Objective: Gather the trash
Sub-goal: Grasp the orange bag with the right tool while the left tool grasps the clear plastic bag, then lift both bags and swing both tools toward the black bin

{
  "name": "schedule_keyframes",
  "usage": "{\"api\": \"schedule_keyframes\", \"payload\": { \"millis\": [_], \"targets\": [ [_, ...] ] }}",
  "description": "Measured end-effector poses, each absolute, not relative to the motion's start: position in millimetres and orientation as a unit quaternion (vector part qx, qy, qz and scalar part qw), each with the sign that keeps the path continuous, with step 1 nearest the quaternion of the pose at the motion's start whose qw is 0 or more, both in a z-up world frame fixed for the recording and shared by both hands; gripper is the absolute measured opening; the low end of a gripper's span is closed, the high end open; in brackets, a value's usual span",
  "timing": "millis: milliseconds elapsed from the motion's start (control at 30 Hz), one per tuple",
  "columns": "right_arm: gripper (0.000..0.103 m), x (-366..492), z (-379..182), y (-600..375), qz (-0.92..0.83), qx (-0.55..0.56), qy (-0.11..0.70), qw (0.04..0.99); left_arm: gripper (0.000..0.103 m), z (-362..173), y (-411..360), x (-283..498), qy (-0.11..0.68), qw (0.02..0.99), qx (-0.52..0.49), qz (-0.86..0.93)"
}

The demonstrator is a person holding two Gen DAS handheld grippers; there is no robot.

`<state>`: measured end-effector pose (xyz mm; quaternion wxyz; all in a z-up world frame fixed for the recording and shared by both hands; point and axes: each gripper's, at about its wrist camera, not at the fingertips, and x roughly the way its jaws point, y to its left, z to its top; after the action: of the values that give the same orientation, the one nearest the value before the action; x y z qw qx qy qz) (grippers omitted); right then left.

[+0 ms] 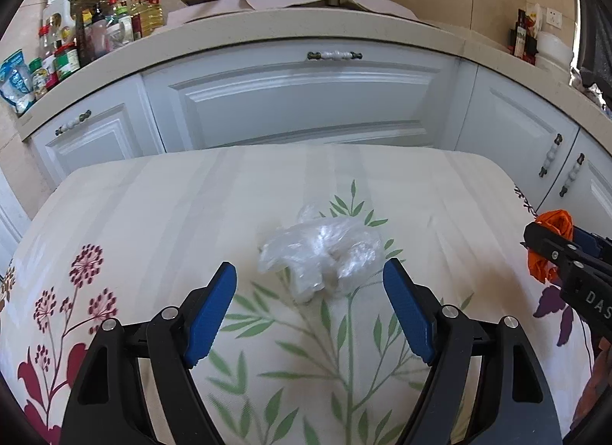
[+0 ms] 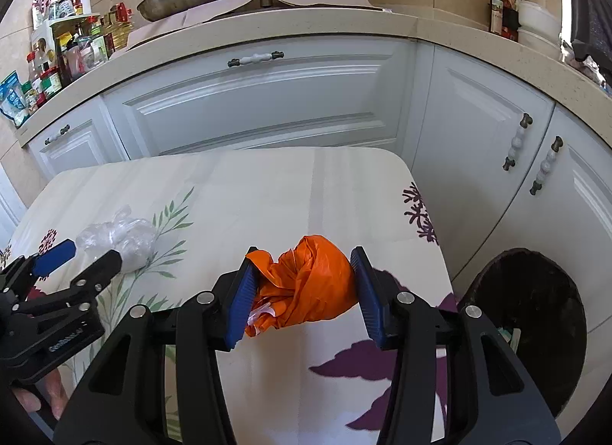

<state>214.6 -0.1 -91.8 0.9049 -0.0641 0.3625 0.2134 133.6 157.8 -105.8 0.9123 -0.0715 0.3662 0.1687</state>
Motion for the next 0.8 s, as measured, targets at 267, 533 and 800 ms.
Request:
{"api": "schedule_keyframes", "payload": {
  "millis": [267, 533, 800],
  "targets": [
    [0.047, 228, -97, 0, 0.22, -0.061, 0.365, 0.902, 0.077, -116, 162, 154, 0.387, 0.904, -0.087, 0.163],
    [0.047, 232, -102, 0, 0.222, -0.06, 0.369, 0.9, 0.075, -119, 159, 163, 0.393, 0.903, -0.082, 0.155],
    [0.047, 232, -104, 0, 0.22, -0.061, 0.371, 0.9, 0.056, -121, 159, 167, 0.401, 0.901, -0.086, 0.146]
  ]
}}
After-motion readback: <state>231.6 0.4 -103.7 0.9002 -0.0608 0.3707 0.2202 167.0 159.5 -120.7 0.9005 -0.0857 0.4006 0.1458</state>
